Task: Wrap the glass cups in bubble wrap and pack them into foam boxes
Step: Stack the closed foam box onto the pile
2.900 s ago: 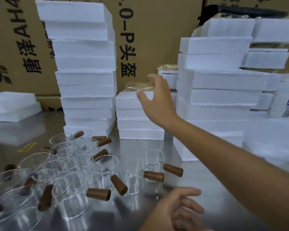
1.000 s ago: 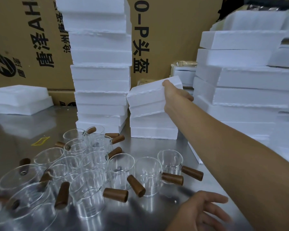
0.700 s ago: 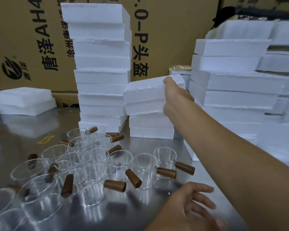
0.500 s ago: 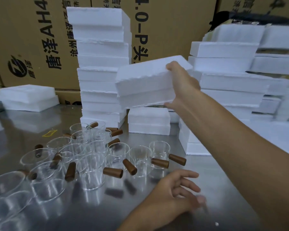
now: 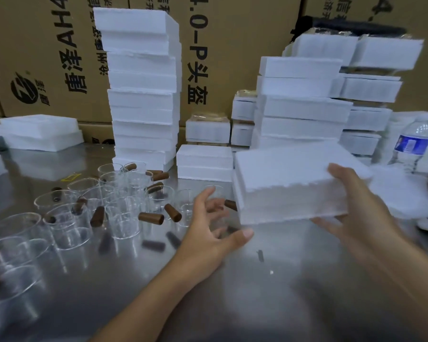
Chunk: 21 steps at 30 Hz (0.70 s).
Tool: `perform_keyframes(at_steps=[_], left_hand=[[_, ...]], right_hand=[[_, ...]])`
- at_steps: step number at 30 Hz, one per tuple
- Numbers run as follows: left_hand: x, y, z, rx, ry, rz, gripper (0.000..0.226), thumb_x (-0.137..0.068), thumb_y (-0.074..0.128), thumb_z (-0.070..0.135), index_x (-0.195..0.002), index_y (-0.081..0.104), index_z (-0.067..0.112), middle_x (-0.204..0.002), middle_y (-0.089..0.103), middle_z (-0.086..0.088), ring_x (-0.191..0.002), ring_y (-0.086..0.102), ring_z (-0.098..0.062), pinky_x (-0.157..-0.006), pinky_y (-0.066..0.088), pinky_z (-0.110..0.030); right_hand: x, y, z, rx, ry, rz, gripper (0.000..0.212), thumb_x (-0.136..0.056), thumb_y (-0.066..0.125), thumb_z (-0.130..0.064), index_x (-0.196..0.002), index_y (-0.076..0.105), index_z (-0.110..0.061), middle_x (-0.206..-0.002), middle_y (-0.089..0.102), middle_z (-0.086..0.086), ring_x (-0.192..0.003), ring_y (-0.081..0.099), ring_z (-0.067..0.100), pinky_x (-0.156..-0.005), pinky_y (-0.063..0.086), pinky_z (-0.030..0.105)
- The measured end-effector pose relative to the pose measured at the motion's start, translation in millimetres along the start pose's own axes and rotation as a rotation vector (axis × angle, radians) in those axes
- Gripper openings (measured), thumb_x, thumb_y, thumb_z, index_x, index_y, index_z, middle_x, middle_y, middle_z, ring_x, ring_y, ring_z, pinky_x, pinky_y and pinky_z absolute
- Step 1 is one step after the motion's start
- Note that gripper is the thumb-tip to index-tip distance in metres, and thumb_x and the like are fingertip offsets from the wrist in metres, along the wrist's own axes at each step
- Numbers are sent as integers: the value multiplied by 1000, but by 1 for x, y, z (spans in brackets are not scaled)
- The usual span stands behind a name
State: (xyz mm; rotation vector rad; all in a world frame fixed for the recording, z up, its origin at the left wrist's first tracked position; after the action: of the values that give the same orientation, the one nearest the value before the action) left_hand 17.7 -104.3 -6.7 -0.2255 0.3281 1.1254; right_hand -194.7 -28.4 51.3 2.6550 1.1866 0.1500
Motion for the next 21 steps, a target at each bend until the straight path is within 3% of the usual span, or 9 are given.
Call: perform_keyframes(at_steps=[5,8,11,15,18,21], left_hand=[[9,13,1,-164,66,-11,88,-58,80,48,-121,22,68,-130,37,29,-119,41,15,-94,42,-8],[13,19,-3,-199,61,-50,75,-66,80,48,-123,33,59,-129,41,30,-118,42,15,-94,40,-6],[15,20,-2,-191,66,-56,66,-69,73,42,-127,42,47,-127,49,27,-115,47,16,-83,40,-1],[15,21,-2,-184,54,-54,52,-75,69,38,-121,47,46,-119,56,29,-111,51,14,-80,43,-4],[17,24,-2,-194,28,-71,59,-65,69,49,-118,44,51,-117,54,33,-112,50,14,-78,45,-6],[18,31,-4,-128,-11,-123,68,-62,74,44,-119,37,54,-129,45,28,-111,47,18,-77,46,-6]], right_hand=[[10,-29,44,20,134,-64,35,-76,70,-42,-106,61,-28,-104,66,-3,-97,62,16,-70,51,37],[13,-37,58,97,174,-66,50,-70,71,-50,-114,58,-30,-107,66,-4,-98,62,19,-74,48,36],[15,-42,58,198,157,-52,48,-67,71,-54,-107,59,-30,-103,65,-10,-94,60,13,-76,44,31],[14,-49,60,322,141,-65,66,-64,69,-61,-120,54,-31,-113,63,-10,-107,58,18,-100,42,40],[14,-51,57,343,93,-45,66,-73,64,-62,-127,51,-27,-123,57,-7,-115,53,19,-97,38,33],[12,-57,56,403,34,1,73,-76,58,-65,-134,45,-23,-134,47,-1,-124,44,22,-100,34,37]])
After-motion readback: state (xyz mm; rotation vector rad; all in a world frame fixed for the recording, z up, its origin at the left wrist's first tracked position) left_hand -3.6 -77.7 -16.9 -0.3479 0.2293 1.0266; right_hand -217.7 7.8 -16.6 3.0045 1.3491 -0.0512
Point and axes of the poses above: each hand's wrist, its own x-axis away from the middle knuckle, its own y-axis out of the palm, z = x × y, the point moved 6 cm from there along -x, towards the middle knuckle
